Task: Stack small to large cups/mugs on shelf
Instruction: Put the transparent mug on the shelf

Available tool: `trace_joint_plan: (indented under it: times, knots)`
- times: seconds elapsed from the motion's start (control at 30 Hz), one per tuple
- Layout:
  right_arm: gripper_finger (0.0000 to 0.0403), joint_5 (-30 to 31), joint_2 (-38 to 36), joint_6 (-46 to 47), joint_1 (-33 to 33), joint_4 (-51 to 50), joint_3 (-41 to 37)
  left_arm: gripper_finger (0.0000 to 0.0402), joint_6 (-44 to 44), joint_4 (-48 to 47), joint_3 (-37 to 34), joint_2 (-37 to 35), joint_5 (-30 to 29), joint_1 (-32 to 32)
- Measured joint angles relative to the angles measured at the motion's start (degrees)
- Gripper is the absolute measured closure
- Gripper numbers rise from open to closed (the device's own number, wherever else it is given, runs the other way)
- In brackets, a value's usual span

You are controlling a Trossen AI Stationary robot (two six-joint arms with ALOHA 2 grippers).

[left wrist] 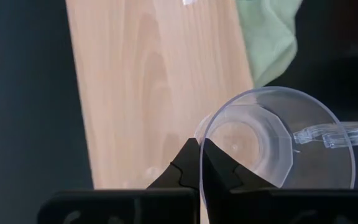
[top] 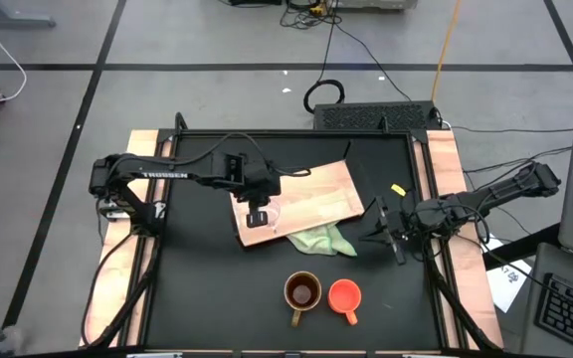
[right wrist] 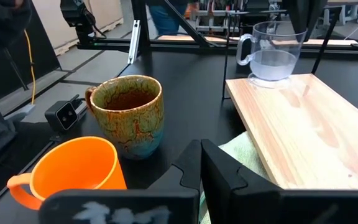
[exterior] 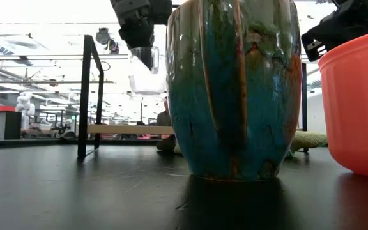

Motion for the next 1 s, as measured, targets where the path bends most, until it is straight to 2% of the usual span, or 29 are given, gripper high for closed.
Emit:
trace_joint_plan:
  times: [0.33,0.73,1.0]
  knots:
    - [0.0403,0.0,0.0,0.0,0.0,0.2,0.0,0.0401,-4.6,0.6,-1.6,0.0,1.1,0.0]
    - [0.0403,0.0,0.0,0.0,0.0,0.7,0.0,0.0401,-6.4,7.1,-8.2,0.0,1.4,0.0]
    - [0.0403,0.0,0.0,0.0,0.0,0.7,0.0,0.0401,-7.1,7.5,-10.3,0.0,-0.1,0.0]
